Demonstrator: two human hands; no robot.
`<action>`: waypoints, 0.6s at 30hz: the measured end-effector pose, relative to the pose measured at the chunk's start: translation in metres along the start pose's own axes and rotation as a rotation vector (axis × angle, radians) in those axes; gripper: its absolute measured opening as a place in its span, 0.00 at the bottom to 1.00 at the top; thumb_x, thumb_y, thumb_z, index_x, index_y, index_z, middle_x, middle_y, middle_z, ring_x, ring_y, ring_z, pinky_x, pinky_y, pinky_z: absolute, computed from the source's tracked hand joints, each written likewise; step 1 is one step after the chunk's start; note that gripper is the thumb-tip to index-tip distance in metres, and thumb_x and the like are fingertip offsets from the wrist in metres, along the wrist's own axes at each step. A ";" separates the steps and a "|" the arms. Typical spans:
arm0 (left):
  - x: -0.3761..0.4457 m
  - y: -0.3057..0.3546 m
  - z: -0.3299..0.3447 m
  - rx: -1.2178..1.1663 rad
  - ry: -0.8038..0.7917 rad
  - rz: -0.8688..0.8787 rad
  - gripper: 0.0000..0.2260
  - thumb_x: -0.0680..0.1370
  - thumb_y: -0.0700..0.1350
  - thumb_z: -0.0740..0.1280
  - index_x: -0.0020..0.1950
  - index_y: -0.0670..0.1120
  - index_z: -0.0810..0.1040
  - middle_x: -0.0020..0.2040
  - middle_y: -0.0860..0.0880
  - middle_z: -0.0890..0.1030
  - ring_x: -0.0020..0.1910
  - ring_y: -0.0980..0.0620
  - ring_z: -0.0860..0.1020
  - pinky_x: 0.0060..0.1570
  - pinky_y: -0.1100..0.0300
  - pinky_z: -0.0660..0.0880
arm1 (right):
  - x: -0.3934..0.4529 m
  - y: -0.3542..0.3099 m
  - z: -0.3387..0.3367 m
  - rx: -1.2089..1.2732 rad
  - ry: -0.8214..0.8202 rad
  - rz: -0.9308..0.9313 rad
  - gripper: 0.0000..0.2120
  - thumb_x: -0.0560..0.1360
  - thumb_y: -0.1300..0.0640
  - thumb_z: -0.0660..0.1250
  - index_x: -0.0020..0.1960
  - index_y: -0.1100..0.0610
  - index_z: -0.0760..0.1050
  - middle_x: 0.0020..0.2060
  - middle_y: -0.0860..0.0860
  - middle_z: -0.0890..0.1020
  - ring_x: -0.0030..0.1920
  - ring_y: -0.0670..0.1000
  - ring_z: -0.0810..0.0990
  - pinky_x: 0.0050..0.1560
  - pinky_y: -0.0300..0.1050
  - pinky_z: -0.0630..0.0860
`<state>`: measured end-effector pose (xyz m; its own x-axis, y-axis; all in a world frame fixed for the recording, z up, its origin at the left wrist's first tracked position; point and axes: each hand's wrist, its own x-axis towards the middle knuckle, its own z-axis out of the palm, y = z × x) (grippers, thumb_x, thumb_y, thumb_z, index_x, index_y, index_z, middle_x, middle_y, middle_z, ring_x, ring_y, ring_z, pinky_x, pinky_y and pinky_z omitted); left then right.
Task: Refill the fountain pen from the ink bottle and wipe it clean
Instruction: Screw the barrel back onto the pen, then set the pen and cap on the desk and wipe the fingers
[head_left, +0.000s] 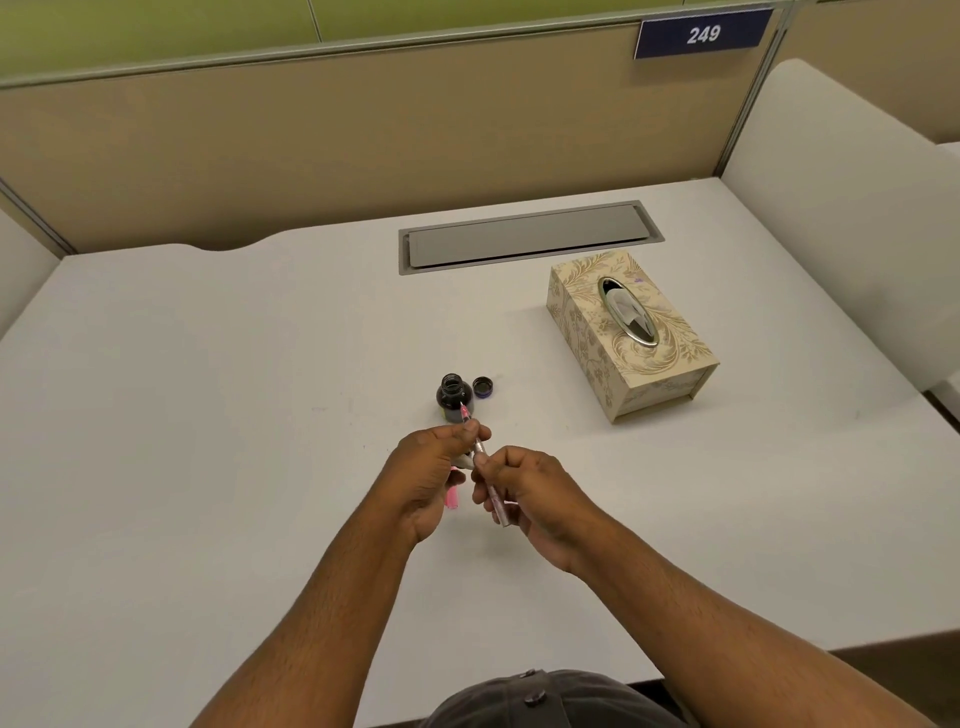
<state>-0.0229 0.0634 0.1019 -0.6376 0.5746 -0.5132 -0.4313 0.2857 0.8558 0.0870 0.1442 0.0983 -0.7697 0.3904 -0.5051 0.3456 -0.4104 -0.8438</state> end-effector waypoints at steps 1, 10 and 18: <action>0.000 -0.001 0.000 0.018 0.001 0.004 0.09 0.78 0.47 0.67 0.43 0.46 0.85 0.37 0.50 0.79 0.42 0.50 0.72 0.49 0.53 0.70 | 0.001 -0.002 -0.002 -0.037 -0.008 0.018 0.10 0.77 0.53 0.67 0.43 0.59 0.78 0.36 0.54 0.83 0.36 0.49 0.76 0.37 0.42 0.71; -0.006 0.004 -0.001 0.216 -0.029 0.047 0.11 0.78 0.52 0.65 0.51 0.48 0.85 0.41 0.50 0.77 0.42 0.52 0.72 0.44 0.59 0.71 | 0.008 -0.007 -0.019 -0.175 -0.003 0.044 0.08 0.72 0.58 0.71 0.46 0.64 0.81 0.37 0.56 0.82 0.35 0.49 0.75 0.34 0.40 0.71; 0.003 -0.009 -0.020 0.342 0.259 0.121 0.11 0.78 0.49 0.66 0.57 0.47 0.82 0.54 0.50 0.81 0.54 0.52 0.77 0.52 0.60 0.72 | 0.026 0.013 -0.032 -0.454 0.281 -0.017 0.10 0.67 0.55 0.78 0.42 0.60 0.80 0.32 0.50 0.83 0.33 0.48 0.81 0.35 0.42 0.77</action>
<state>-0.0336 0.0475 0.0915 -0.8282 0.4208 -0.3701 -0.1353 0.4907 0.8607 0.0887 0.1757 0.0679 -0.6250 0.6253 -0.4674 0.5801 -0.0286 -0.8140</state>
